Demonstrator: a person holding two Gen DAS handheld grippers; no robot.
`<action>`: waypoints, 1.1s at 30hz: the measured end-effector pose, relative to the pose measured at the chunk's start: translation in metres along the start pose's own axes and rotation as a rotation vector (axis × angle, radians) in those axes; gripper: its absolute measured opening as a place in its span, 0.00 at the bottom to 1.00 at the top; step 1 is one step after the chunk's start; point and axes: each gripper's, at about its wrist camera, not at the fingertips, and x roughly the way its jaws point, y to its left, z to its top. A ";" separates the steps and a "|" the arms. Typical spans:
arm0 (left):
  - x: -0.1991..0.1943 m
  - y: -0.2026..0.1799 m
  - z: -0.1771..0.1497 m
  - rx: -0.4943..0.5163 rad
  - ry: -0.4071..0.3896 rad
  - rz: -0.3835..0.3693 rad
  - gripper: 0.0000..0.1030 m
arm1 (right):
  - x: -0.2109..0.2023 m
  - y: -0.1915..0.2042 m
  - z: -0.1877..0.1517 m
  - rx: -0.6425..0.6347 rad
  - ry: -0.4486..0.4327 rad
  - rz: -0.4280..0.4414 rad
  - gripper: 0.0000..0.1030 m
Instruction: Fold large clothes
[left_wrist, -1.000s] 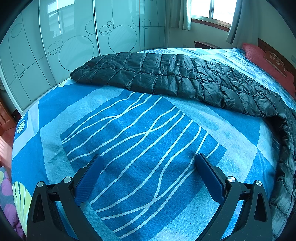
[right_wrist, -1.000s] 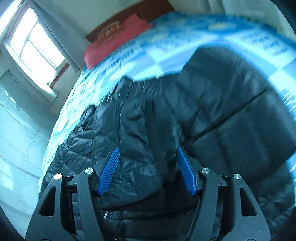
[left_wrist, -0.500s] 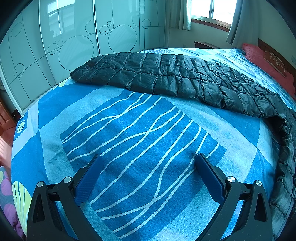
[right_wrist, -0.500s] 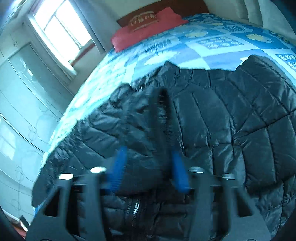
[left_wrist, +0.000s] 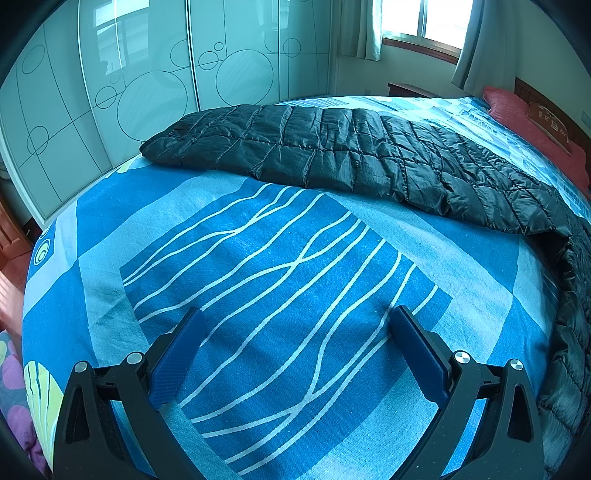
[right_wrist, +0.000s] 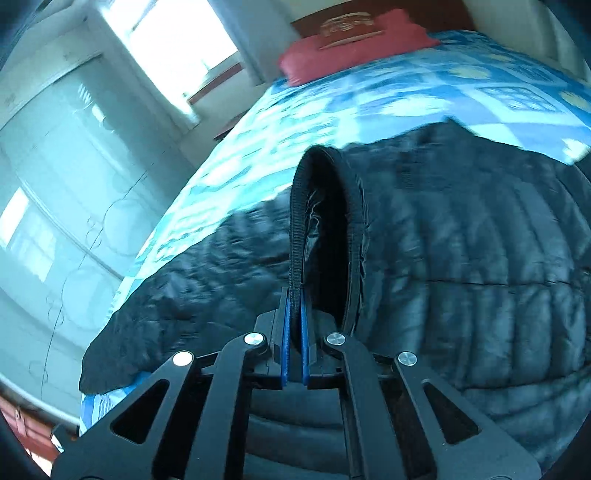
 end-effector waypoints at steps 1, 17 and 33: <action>0.000 0.000 0.000 0.000 0.000 0.000 0.96 | 0.007 0.010 0.000 -0.014 0.012 0.012 0.04; 0.000 0.000 -0.001 0.000 -0.001 0.000 0.96 | 0.017 0.045 -0.033 -0.105 0.108 0.113 0.49; 0.001 0.000 -0.001 0.000 0.000 0.000 0.96 | -0.159 -0.237 -0.009 0.085 -0.082 -0.455 0.17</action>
